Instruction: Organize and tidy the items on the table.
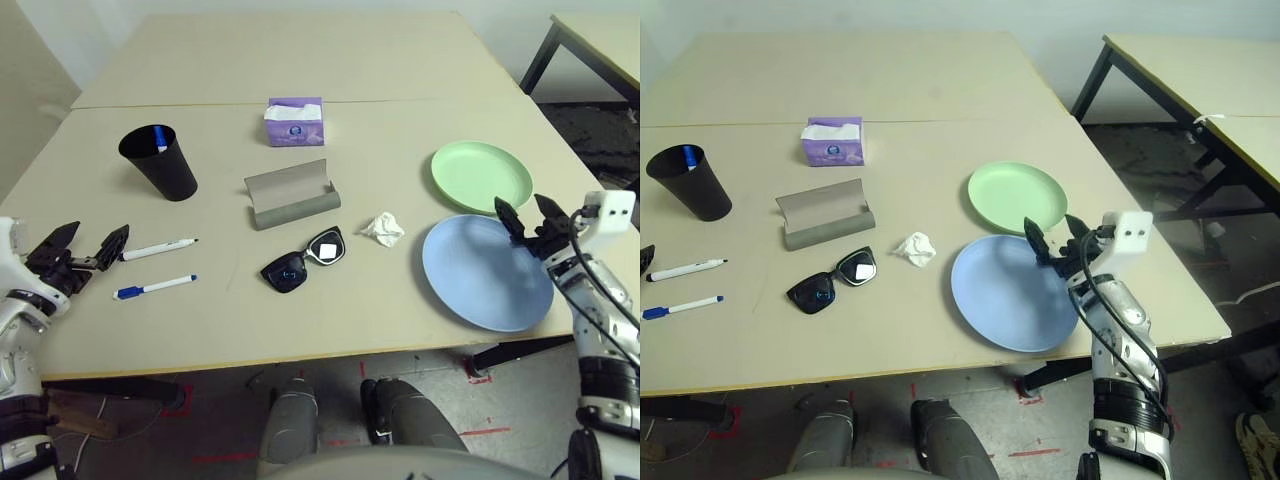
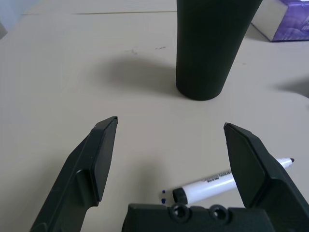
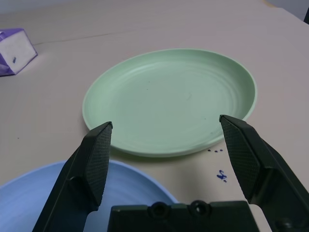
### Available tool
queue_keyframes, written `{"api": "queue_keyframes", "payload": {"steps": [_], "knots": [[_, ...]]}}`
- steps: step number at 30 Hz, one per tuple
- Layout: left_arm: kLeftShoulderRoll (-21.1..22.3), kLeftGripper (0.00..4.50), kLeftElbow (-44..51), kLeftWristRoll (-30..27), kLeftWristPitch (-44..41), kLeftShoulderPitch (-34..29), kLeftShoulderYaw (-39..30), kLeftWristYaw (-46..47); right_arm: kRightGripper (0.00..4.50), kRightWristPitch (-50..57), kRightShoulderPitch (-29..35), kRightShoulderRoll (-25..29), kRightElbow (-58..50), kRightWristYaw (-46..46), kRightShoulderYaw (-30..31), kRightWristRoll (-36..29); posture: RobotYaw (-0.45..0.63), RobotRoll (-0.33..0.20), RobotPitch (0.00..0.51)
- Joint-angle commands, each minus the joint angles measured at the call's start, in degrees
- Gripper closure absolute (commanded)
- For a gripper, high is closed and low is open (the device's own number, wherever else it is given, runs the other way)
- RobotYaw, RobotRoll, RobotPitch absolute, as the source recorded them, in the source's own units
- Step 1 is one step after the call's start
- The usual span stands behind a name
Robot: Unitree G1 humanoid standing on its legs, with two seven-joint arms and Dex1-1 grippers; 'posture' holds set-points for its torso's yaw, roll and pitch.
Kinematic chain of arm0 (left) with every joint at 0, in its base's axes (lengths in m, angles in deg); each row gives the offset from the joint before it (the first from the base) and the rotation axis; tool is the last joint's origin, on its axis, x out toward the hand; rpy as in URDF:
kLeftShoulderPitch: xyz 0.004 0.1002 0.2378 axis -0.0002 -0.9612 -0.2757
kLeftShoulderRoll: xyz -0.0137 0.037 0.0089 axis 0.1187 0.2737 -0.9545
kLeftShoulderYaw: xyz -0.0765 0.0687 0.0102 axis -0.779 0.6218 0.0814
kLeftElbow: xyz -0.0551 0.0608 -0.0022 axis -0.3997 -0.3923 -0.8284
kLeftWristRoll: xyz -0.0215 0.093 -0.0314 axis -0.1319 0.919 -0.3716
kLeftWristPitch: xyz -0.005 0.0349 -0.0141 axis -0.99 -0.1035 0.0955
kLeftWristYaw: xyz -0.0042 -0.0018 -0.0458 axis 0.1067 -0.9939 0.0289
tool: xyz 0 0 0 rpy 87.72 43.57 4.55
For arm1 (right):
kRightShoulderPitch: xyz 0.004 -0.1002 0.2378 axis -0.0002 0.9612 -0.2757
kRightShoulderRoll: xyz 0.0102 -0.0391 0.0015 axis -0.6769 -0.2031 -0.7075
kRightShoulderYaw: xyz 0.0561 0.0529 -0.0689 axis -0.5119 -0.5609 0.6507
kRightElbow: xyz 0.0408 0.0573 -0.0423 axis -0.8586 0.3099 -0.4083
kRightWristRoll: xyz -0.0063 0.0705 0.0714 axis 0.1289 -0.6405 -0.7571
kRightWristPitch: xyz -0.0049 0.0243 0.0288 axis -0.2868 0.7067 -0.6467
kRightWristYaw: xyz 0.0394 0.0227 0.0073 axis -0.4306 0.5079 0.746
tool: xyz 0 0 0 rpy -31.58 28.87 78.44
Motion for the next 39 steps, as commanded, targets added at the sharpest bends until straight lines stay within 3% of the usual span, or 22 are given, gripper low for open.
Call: {"api": "queue_keyframes", "payload": {"steps": [1,6,17,24,31,39], "knots": [[-0.12,0.03,0.29,0.86,-0.65,0.29,1.30,-0.18,0.00,0.76,1.21,0.00,-0.81,-0.14,0.27,-0.19,0.06,0.000,0.187],[-1.04,0.03,1.17,1.24,-1.06,1.49,2.86,0.14,0.00,1.38,1.69,1.39,-0.60,0.04,-0.85,-0.66,0.08,0.000,0.199],[-2.20,0.03,1.00,-1.14,-0.91,3.05,2.51,-2.00,0.00,0.48,0.58,3.35,1.82,0.10,-1.85,-0.95,0.06,0.000,0.176],[-1.18,0.03,8.25,-10.54,-5.68,3.83,4.88,-18.98,0.00,-0.35,-0.69,4.86,3.66,0.76,-2.61,-0.82,0.04,0.000,0.179],[3.45,0.03,11.34,-8.33,-5.32,7.14,17.19,-39.88,0.00,0.10,1.44,5.56,1.26,1.16,-3.20,-1.21,-0.03,0.000,0.184],[1.46,0.03,6.72,-5.75,0.72,17.18,25.59,-52.14,0.00,3.11,2.19,7.90,-1.96,-0.46,-3.37,-0.12,-0.08,0.000,0.175]]}}
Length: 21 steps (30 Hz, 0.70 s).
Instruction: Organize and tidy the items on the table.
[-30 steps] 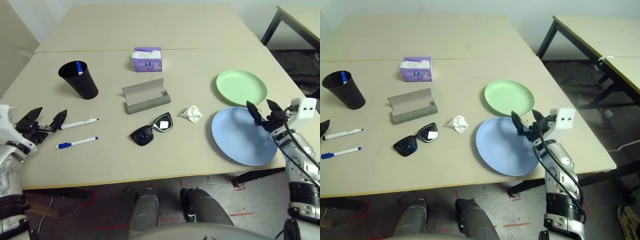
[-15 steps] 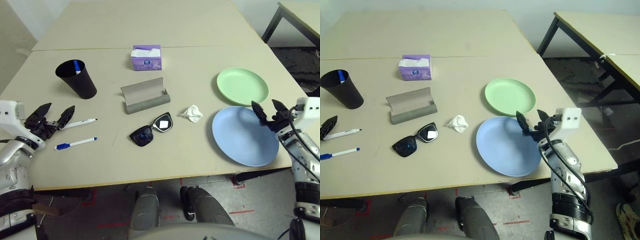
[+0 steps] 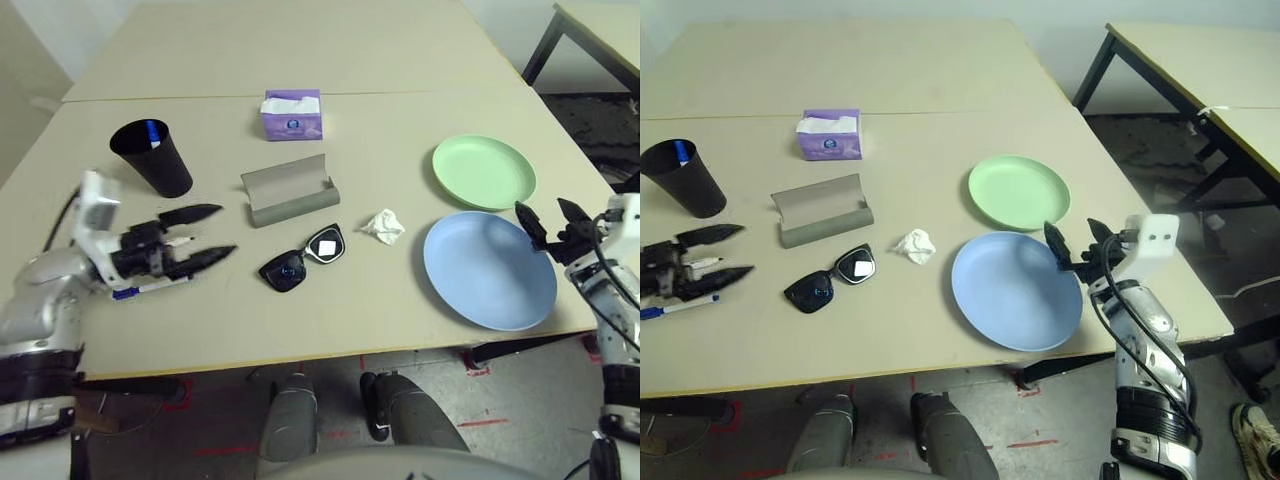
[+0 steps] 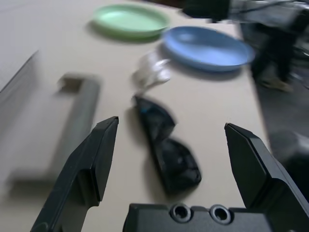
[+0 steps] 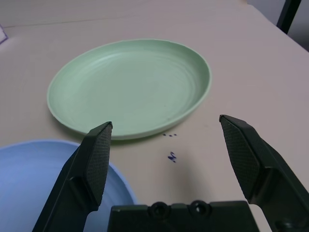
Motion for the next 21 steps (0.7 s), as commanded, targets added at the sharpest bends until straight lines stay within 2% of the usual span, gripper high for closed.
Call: {"api": "queue_keyframes", "payload": {"steps": [1,8,11,15,18,21], "knots": [[-1.34,0.03,-3.47,1.39,2.71,2.53,1.88,-3.36,0.00,1.64,0.52,1.68,-2.45,-1.89,-0.36,1.46,-0.08,0.000,0.174],[-3.75,0.03,-7.56,2.82,6.99,3.81,2.97,-3.85,0.00,5.85,2.74,1.41,-10.39,-2.30,-0.24,-0.85,-0.11,0.000,0.177],[-4.05,0.03,-7.94,2.84,7.65,3.31,2.84,-3.86,0.00,14.99,5.38,4.55,-17.79,-2.44,-0.40,-2.80,-0.11,0.000,0.179],[-4.38,0.03,-8.45,2.86,8.93,2.72,3.15,-3.86,0.00,33.30,11.88,13.09,-28.74,-0.37,-0.67,-7.59,-0.11,0.000,0.182],[-3.98,0.03,-8.34,2.61,10.32,1.87,4.05,-3.86,0.00,41.64,15.17,17.54,-32.89,1.20,-1.97,-10.89,-0.12,0.000,0.183],[-3.96,0.03,-8.23,2.28,11.04,1.43,4.34,-3.86,0.00,48.40,15.53,20.35,-34.13,1.69,-2.70,-12.91,-0.12,0.000,0.182]]}}
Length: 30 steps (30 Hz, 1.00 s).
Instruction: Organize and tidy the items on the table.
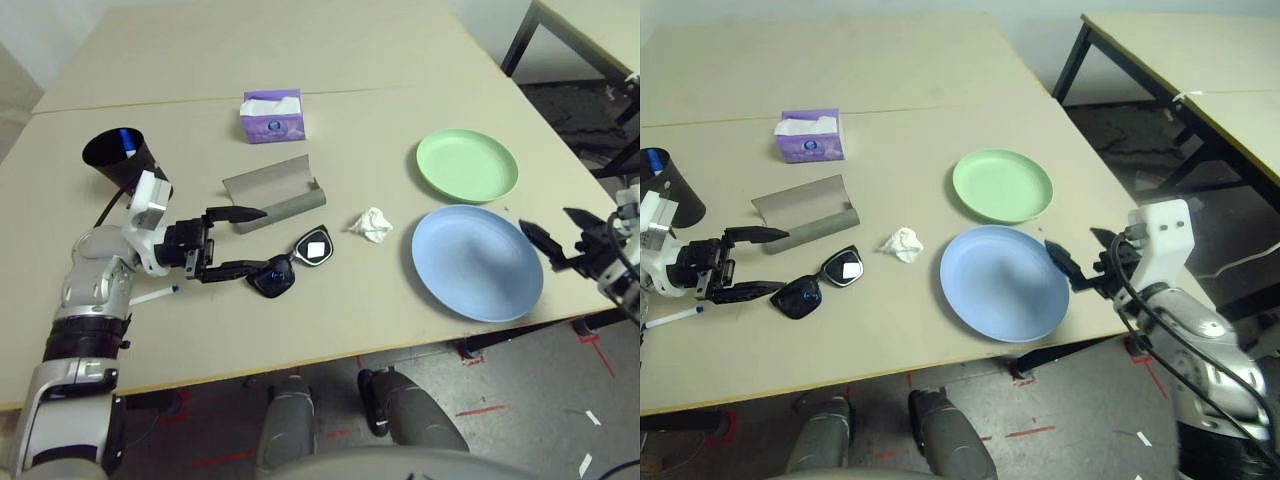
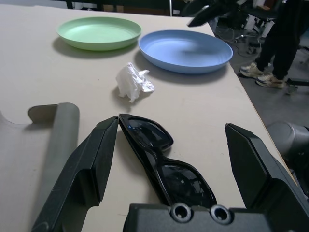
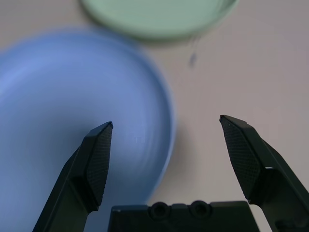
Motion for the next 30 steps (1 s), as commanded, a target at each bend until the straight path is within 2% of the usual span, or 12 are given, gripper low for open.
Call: {"api": "queue_keyframes", "payload": {"steps": [1,4,10,20,25,28,30], "knots": [[0.19,0.03,-0.35,0.13,1.53,-0.98,0.85,-0.57,0.00,7.93,0.48,3.06,-1.58,0.78,-1.29,-2.43,-0.11,0.000,0.181],[-0.17,0.03,-0.79,0.30,2.20,-0.88,1.03,-0.57,0.00,11.90,0.50,4.25,-0.97,1.13,-0.81,-3.08,-0.11,0.000,0.178],[-1.14,0.03,-0.65,0.81,3.25,-1.20,0.70,-0.57,0.00,16.78,-0.30,2.88,0.74,-1.38,0.47,-1.29,-0.10,0.000,0.174],[-1.56,0.03,0.39,1.20,4.11,-2.26,0.20,-0.06,0.00,29.20,-5.20,-3.11,0.87,-3.44,0.14,-4.79,-0.10,0.000,0.176],[-1.85,0.03,0.65,1.49,4.70,-2.82,0.35,0.33,0.00,38.92,-9.68,-7.88,-0.40,-2.81,-3.24,-7.79,-0.10,0.000,0.177],[-2.14,0.00,0.75,1.79,5.11,-3.11,0.54,0.41,0.57,42.30,-11.59,-8.96,0.09,-2.60,-5.26,-11.05,-0.10,0.000,0.180],[-2.34,0.00,0.69,1.91,5.24,-3.12,0.60,0.46,1.26,42.48,-12.27,-8.61,1.07,-3.33,-6.13,-14.25,-0.10,0.000,0.179]]}}
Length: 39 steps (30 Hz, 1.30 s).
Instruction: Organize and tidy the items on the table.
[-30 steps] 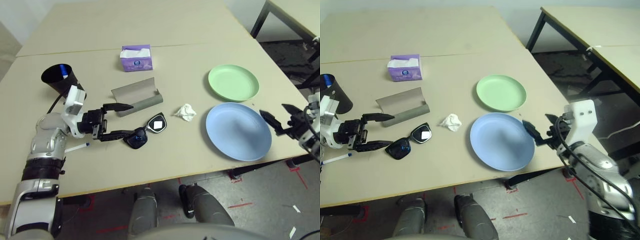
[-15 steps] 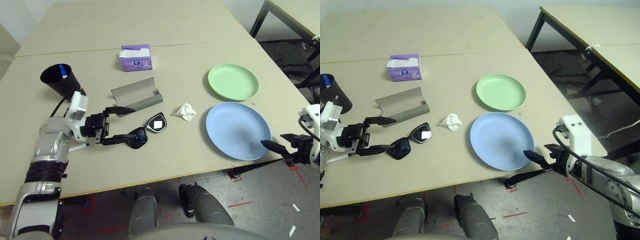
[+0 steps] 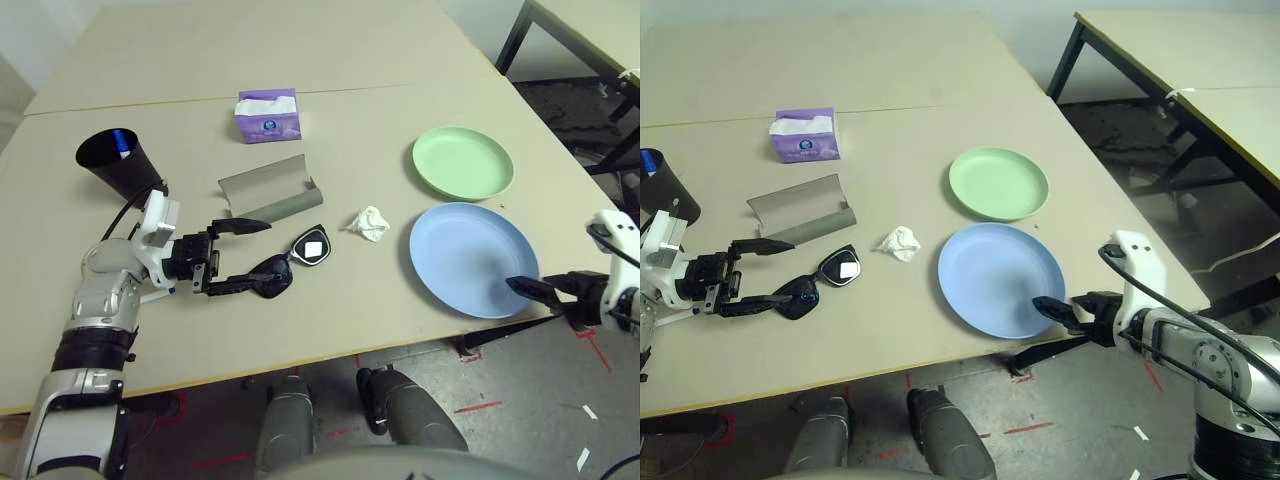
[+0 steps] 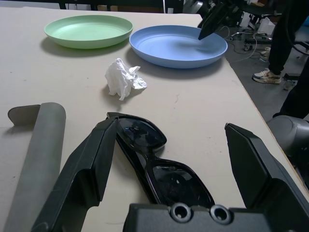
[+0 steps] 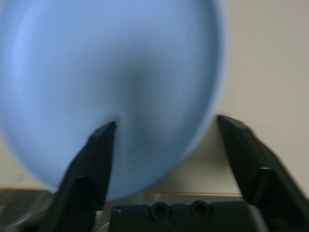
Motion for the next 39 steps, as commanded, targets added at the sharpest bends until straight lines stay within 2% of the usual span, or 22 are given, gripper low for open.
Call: {"api": "queue_keyframes", "payload": {"steps": [1,9,16,18,22,27,31,35,39], "knots": [[-0.42,0.00,0.70,1.11,0.91,-0.77,0.24,-0.12,1.64,2.37,-0.41,0.21,1.78,-0.43,-0.88,-6.69,-0.10,0.000,0.180],[-1.69,0.00,1.20,1.40,0.63,-0.52,0.51,0.22,4.46,2.37,-1.55,4.99,4.62,-4.95,-0.19,-15.47,-0.11,0.000,0.175],[-2.17,0.00,1.38,1.53,0.45,-0.34,0.57,0.50,4.48,2.36,-1.56,6.79,6.82,-8.49,-0.18,-19.31,-0.11,0.000,0.176],[-2.27,0.00,1.30,1.62,0.41,-0.29,0.67,0.60,4.48,2.36,-3.72,6.88,9.83,-9.89,-0.98,-21.77,-0.11,0.000,0.176],[-2.49,0.00,1.10,1.92,0.49,-0.09,0.93,0.67,4.48,2.36,-13.09,8.11,19.21,-13.83,-1.06,-27.25,-0.12,0.000,0.175],[-2.78,0.00,0.86,2.16,0.69,0.31,1.25,0.89,4.48,2.36,-25.97,10.29,31.04,-18.32,3.16,-29.98,-0.11,0.000,0.176],[-2.94,0.00,0.93,2.20,0.90,0.14,1.27,1.04,4.48,2.36,-35.41,10.58,39.87,-19.33,7.65,-27.01,-0.10,0.000,0.179],[-3.03,0.00,1.24,2.20,1.07,-0.37,1.16,1.28,4.48,0.47,-44.68,10.28,49.13,-16.98,12.04,-17.79,-0.09,0.000,0.180],[-3.12,0.00,2.22,2.13,1.26,-1.39,0.99,1.86,4.48,-8.45,-52.77,9.91,61.21,-11.09,17.78,-7.03,-0.07,0.000,0.178]]}}
